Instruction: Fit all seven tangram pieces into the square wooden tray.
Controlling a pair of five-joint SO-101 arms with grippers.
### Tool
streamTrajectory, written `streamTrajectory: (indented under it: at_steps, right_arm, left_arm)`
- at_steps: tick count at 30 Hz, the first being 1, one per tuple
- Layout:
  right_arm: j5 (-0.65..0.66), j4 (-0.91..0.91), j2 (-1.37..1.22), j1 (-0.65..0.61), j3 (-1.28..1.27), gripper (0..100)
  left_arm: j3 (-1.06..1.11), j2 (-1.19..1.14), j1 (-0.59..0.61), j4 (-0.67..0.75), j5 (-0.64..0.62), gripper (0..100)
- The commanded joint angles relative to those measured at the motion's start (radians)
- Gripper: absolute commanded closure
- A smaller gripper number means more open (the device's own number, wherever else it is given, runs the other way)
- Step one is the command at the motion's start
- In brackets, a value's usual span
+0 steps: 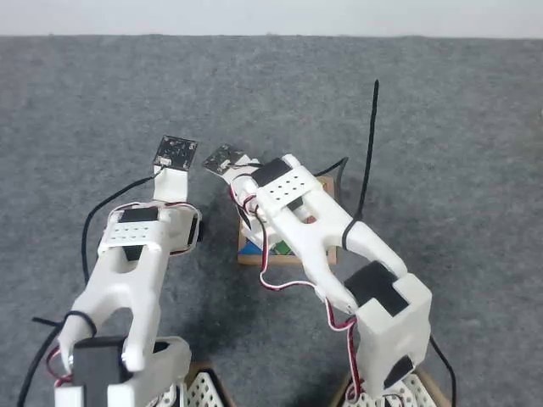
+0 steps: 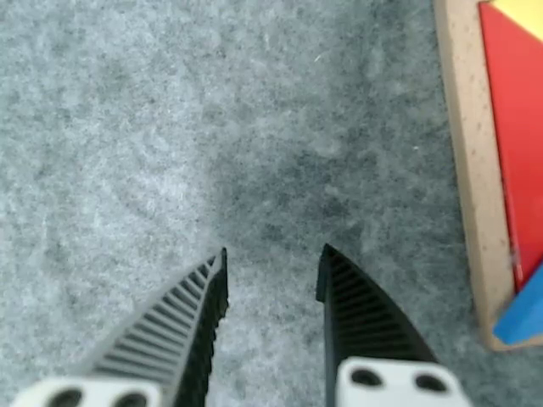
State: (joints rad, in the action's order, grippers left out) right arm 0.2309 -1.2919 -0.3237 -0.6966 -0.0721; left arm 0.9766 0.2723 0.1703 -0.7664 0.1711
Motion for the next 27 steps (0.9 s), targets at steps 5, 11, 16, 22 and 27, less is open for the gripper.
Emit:
streamTrajectory:
  at_steps: [5, 11, 16, 22, 27]
  right_arm:
    - [-0.043, 0.036, 0.07, -0.031, 0.086, 78.6]
    - [-0.071, 0.035, 0.068, -0.068, 0.126, 78.6]
    - [-0.072, 0.051, 0.059, -0.073, 0.12, 78.6]
    - [-0.075, 0.058, 0.058, -0.11, 0.12, 78.6]
    - [-0.077, 0.07, 0.056, -0.11, 0.114, 78.6]
  left_arm:
    - [-0.007, 0.003, -0.006, 0.02, 0.008, 84]
    - [-0.005, 0.003, -0.003, 0.02, 0.008, 84]
    - [-0.012, 0.012, 0.032, 0.02, -0.002, 84]
    - [-0.127, 0.012, 0.224, -0.038, -0.101, 84]
    - [-0.168, 0.012, 0.27, -0.078, -0.127, 84]
